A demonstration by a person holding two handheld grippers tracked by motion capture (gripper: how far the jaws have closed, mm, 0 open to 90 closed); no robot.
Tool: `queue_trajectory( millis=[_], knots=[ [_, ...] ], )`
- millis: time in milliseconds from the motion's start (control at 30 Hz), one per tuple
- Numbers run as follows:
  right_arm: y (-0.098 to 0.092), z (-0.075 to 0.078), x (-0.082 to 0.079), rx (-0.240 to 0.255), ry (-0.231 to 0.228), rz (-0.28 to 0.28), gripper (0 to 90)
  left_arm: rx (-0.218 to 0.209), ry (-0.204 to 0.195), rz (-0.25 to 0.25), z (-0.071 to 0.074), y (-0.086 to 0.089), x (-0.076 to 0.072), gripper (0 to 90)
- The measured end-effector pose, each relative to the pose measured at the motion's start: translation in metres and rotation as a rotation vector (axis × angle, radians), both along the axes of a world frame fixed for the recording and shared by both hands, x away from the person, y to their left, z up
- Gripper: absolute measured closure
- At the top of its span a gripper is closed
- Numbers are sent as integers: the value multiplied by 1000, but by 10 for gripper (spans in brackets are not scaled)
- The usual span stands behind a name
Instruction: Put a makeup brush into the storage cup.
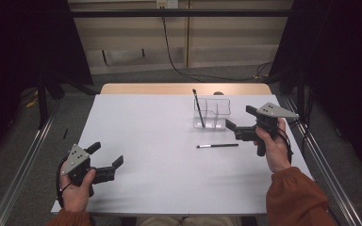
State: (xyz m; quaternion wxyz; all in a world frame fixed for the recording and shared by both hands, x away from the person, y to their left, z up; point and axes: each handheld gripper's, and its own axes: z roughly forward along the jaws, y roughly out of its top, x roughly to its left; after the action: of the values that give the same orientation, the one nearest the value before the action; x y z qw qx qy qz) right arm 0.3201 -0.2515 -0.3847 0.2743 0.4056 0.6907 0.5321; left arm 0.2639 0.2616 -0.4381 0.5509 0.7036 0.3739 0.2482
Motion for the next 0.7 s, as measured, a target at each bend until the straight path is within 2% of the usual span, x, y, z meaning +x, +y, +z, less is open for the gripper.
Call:
queue_trajectory(
  millis=[200,333,433,567,700],
  knots=[
    [9,4,13,-21,-1,9,20,2,-6,3,1,2,-2,20],
    [13,6,21,-9,9,18,5,5,-1,9,0,3,-2,20],
    [14,4,26,-25,16,3,7,-2,0,6,0,2,-2,20],
    [15,1,28,-54,61,25,2,11,2,-6,0,1,-2,20],
    [13,3,26,-66,80,41,2,14,3,1,0,1,-1,19]
  ],
)
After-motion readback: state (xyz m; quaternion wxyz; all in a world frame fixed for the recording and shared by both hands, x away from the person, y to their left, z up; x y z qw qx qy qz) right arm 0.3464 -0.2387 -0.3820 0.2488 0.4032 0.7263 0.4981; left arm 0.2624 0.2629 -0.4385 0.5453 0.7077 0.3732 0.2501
